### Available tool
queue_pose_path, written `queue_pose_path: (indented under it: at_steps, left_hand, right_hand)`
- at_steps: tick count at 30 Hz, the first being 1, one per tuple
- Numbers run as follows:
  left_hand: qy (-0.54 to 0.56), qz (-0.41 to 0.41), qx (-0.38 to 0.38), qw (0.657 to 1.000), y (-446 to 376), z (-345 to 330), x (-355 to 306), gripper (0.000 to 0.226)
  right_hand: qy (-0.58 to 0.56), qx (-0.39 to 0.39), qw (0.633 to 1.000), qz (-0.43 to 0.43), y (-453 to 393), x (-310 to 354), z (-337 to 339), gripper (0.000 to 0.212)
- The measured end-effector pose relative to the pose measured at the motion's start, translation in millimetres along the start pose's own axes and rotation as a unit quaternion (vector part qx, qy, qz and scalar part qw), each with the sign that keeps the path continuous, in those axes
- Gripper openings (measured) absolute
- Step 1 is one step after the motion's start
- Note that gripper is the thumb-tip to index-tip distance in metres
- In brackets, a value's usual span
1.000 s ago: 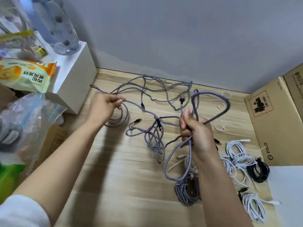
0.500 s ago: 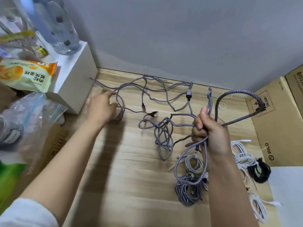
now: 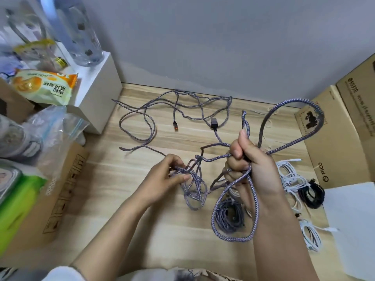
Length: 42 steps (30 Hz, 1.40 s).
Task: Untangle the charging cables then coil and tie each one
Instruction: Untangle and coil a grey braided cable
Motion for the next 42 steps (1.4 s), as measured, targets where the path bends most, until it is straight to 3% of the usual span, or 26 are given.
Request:
queue_pose_path:
  at_steps: [3,4,7,8,11,13,15,17,20,25,32,35,40,42]
  left_hand:
    - [-0.017,0.005,0.014,1.0,3,-1,10,0.01]
    - [0.002,0.012,0.018,1.0,4,-2,12,0.018]
    - [0.184,0.089,-0.024,0.979,11,2,14,0.036]
    - [0.262,0.129,-0.048,0.955,11,5,18,0.037]
    - [0.472,0.248,-0.092,0.841,12,23,32,0.042]
    - [0.543,0.305,-0.071,0.779,11,31,42,0.061]
    - [0.604,0.336,-0.045,0.721,14,32,45,0.064]
    - [0.636,0.326,-0.034,0.699,16,34,43,0.056]
    - [0.638,0.327,-0.044,0.696,13,39,43,0.053]
    - [0.62,0.29,-0.05,0.727,6,39,31,0.04]
    - [0.655,0.17,0.059,0.734,28,20,-31,0.05]
    - [0.644,0.122,0.104,0.748,42,10,-55,0.026]
    - [0.515,0.043,0.11,0.849,49,2,-61,0.017]
    - [0.463,0.022,0.101,0.88,52,5,-63,0.028]
  right_hand:
    - [0.005,-0.012,1.0,0.008,11,8,3,0.037]
    - [0.006,-0.023,1.0,0.011,14,10,5,0.038]
    - [0.019,-0.055,0.998,0.027,19,16,17,0.039]
    - [0.026,-0.064,0.997,0.032,20,17,21,0.039]
    - [0.026,-0.08,0.996,0.039,25,14,29,0.038]
    - [0.028,-0.072,0.996,0.036,28,7,30,0.038]
    - [0.033,-0.069,0.997,0.032,29,0,30,0.035]
    - [0.04,-0.078,0.995,0.042,29,-3,34,0.033]
    - [0.057,-0.118,0.989,0.063,30,-6,44,0.035]
    - [0.079,-0.144,0.983,0.079,28,-12,42,0.035]
    - [0.133,-0.046,0.986,-0.094,25,-31,26,0.037]
    - [0.173,-0.027,0.981,-0.087,26,-36,18,0.04]
    - [0.102,-0.013,0.992,-0.069,22,-32,14,0.047]
    - [0.068,-0.02,0.995,-0.07,21,-25,16,0.043]
Point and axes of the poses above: each hand's wrist, its own y-axis away from the middle knuckle, its own z-axis out of the back of the hand, x = y × z, the point moved 1 cm from there along -y, towards the middle knuckle, and after that the axes turned 15 degrees about z, right-handed, at the moved point
